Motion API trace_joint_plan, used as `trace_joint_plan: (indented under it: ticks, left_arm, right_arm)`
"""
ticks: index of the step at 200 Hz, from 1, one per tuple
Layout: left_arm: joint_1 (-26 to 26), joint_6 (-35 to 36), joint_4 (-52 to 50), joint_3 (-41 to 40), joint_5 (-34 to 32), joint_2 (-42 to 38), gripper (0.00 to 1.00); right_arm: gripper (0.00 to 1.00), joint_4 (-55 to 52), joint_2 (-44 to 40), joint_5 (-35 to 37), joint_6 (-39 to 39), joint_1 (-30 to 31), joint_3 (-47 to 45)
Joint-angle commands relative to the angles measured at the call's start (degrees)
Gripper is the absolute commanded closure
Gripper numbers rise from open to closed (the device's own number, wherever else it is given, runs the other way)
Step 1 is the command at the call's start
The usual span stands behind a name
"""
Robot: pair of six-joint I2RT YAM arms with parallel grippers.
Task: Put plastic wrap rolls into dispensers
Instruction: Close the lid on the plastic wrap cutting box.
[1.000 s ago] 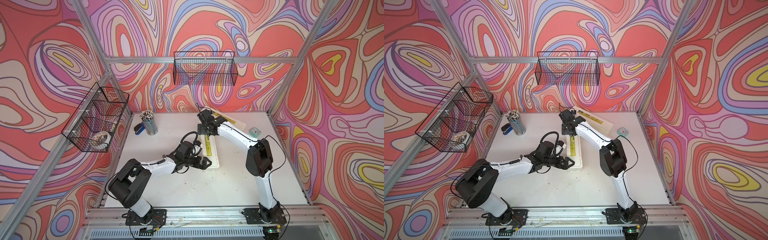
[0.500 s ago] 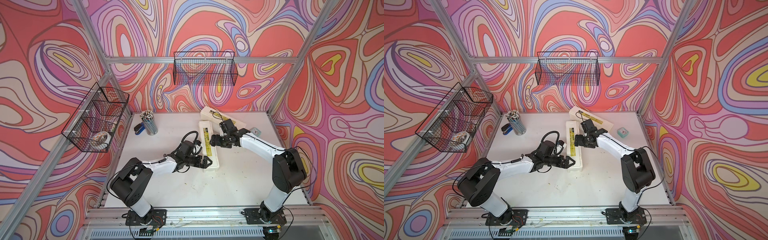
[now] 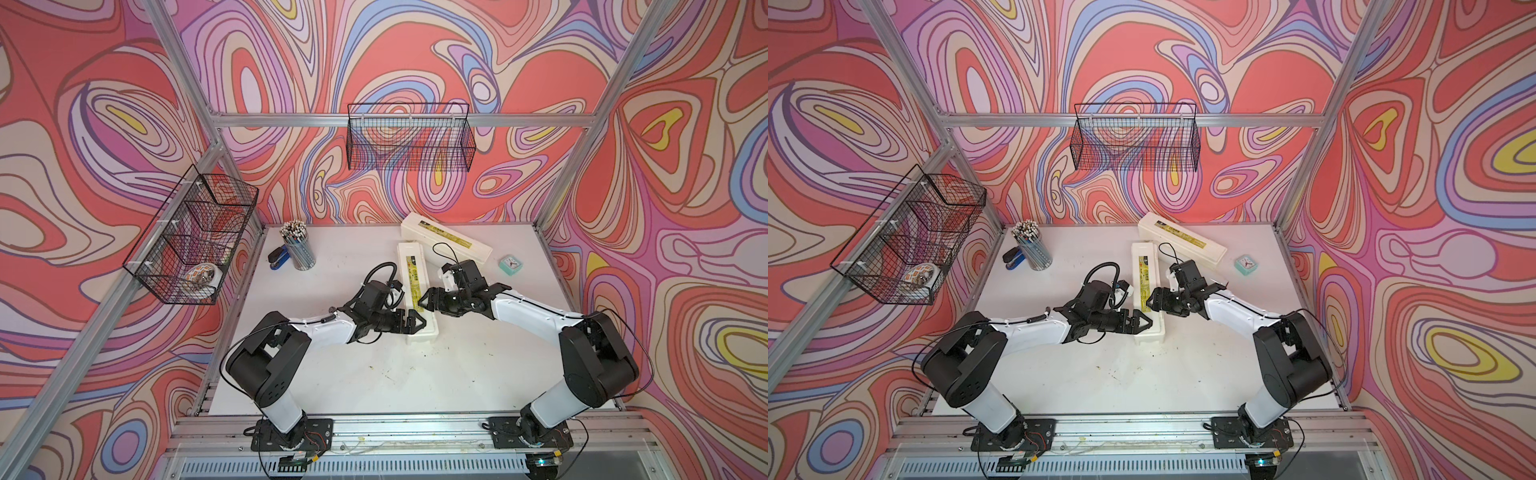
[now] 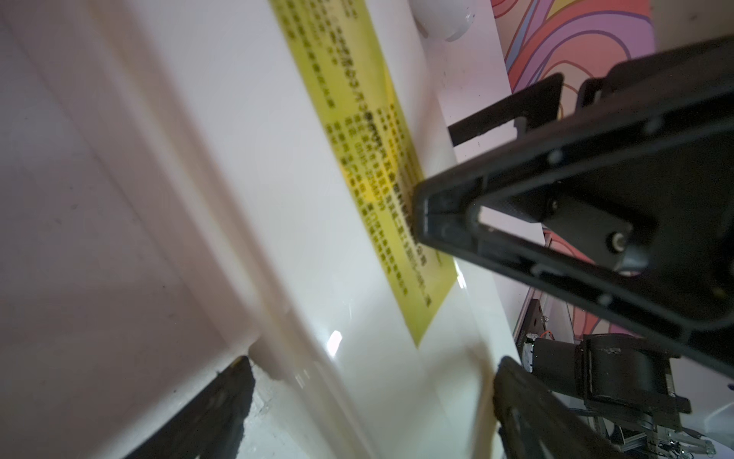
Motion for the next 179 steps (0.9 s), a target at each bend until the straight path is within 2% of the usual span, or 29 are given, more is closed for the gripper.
trace_joint_plan:
  ticks: [1, 61, 114, 139, 158, 179]
  left_arm:
    - [0.2, -0.9, -10.8, -4.4, -8.0, 5.3, 0.07]
    - [1.2, -2.8, -10.7, -6.7, -8.4, 4.5, 0.07]
    - [1.8, -4.7, -10.4, -6.4, -8.5, 3.6, 0.05]
    - [2.9, -4.1, -11.3, -6.7, -8.4, 3.1, 0.06]
    - [4.0, -2.9, -11.8, -6.1, -7.9, 3.9, 0.10]
    - [5.5, -1.9, -14.2, -3.7, -7.8, 5.9, 0.23]
  right_arm:
    - [0.32, 0.8, 2.0, -2.3, 1.8, -0.9, -3.2]
    - [0.50, 3.2, 2.0, -3.2, 5.7, -1.1, -11.1]
    - [0.67, 1.8, 5.3, -1.9, 5.7, -1.0, -13.3]
    - [0.68, -0.8, 3.8, -0.3, 4.1, -1.0, -12.5]
    - [0.68, -3.5, 2.6, 1.3, 2.7, -1.0, -10.5]
    - [0.69, -5.1, 1.9, 2.3, 2.3, -1.0, -8.9]
